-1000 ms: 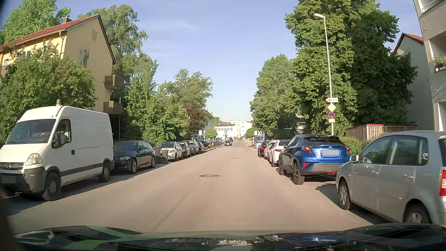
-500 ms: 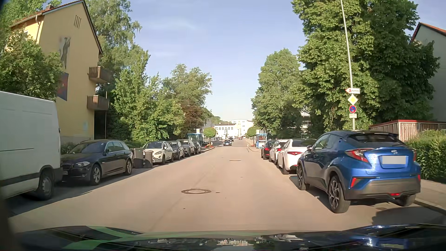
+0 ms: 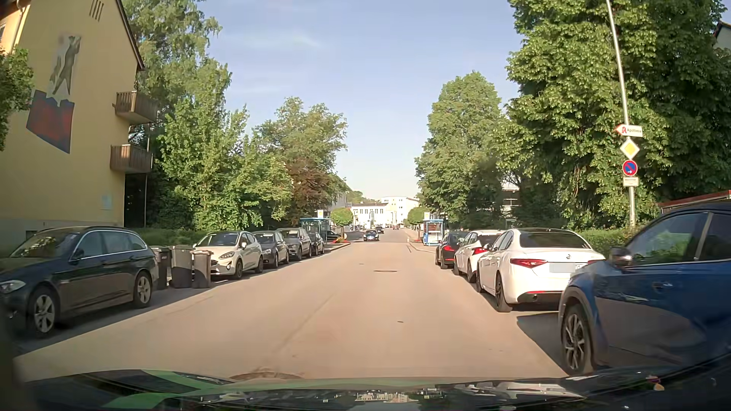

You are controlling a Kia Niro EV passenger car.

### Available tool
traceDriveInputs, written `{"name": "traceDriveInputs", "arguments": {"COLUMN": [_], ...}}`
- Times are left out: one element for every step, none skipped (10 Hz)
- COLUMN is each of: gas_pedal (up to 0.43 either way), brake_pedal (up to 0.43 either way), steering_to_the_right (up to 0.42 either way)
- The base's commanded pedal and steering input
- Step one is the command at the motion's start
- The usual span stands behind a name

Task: Follow the waypoints while adhering to traffic rules and regulations

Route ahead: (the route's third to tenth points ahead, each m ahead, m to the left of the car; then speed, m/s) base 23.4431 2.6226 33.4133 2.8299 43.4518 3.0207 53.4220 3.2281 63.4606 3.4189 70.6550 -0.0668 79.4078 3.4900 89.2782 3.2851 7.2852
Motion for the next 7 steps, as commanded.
{"name": "traceDriveInputs", "arguments": {"gas_pedal": [0.028, 0.028, 0.028, 0.028, 0.028, 0.028, 0.028], "brake_pedal": [0.0, 0.0, 0.0, 0.0, 0.0, 0.0, 0.0], "steering_to_the_right": [-0.004, -0.004, -0.004, -0.004, -0.004, -0.004, -0.005]}}
